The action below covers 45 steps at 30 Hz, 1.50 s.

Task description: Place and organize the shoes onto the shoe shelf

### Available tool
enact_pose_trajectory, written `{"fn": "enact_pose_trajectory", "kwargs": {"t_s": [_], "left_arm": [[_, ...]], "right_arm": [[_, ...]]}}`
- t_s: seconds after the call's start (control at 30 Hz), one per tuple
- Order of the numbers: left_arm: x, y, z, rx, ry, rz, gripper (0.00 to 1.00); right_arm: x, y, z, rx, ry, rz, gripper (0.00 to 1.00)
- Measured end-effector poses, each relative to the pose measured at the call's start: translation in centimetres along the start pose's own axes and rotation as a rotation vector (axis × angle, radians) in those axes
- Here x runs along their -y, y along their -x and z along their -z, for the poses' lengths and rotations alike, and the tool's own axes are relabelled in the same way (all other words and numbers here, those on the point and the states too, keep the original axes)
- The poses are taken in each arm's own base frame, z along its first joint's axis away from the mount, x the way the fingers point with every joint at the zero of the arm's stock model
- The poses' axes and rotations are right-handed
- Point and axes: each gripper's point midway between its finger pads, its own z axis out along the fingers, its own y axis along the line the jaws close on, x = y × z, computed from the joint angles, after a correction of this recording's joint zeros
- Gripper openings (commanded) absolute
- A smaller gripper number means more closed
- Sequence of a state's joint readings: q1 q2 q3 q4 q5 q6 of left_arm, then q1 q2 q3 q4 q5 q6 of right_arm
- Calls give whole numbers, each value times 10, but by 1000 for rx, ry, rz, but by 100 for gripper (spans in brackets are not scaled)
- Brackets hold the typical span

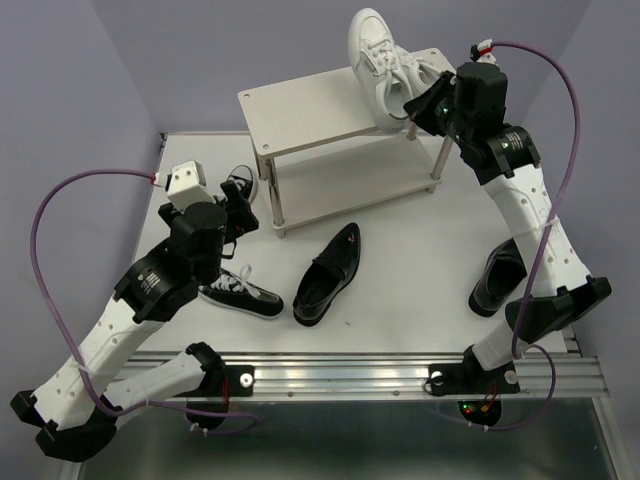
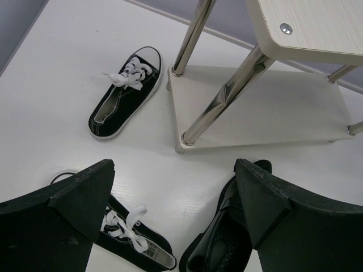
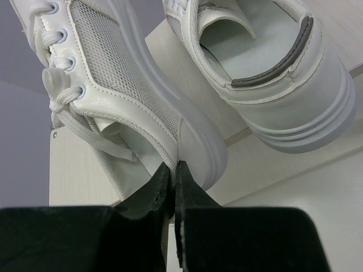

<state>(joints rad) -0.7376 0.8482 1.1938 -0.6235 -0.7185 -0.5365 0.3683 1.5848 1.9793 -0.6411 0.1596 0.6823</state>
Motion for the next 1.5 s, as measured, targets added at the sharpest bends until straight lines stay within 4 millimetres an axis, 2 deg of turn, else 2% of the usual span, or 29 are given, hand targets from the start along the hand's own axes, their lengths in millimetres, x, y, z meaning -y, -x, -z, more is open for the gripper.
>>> {"fn": "enact_pose_trajectory", "kwargs": {"t_s": [0.07,0.2,0.23,0.4,0.43,0.5,0.6,0.7,0.93,1.03,1.2,1.3,1.4,1.5], "left_arm": [[-1,1,1,3,0,6,99],[-3,3,3,10,2,18,99],[-4,4,4,12,4,21,99],[-6,4,5,16,10,27,99],[-6,4,5,15,10,28,99],[-6,4,5,14,11,27,99],[-7,3,5,12,12,26,99],[-8,3,6,11,13,27,99],[-10,1,6,5,25,34,99],[-12,-7,3,-21,51,21,99],[-19,-24,-6,-86,125,10,99],[-28,-40,-14,-146,188,-7,99],[-48,-53,-25,-211,271,1,95],[-68,-66,-26,-262,345,30,88]], "right_arm": [[0,-1,-1,-2,-2,0,17],[-3,2,-8,14,10,-6,23],[-5,4,-10,21,14,-10,33],[-11,11,-12,46,34,-22,36],[-13,13,-12,53,39,-24,45],[-14,15,-11,58,45,-26,47],[-19,20,-8,67,57,-29,61],[-22,22,-6,69,68,-29,72],[-33,33,3,88,105,-24,87],[-36,39,11,103,117,-16,89],[-40,62,48,168,137,23,93],[-36,80,90,241,139,44,95],[-16,84,136,297,110,63,95],[3,76,156,309,77,78,96]]}}
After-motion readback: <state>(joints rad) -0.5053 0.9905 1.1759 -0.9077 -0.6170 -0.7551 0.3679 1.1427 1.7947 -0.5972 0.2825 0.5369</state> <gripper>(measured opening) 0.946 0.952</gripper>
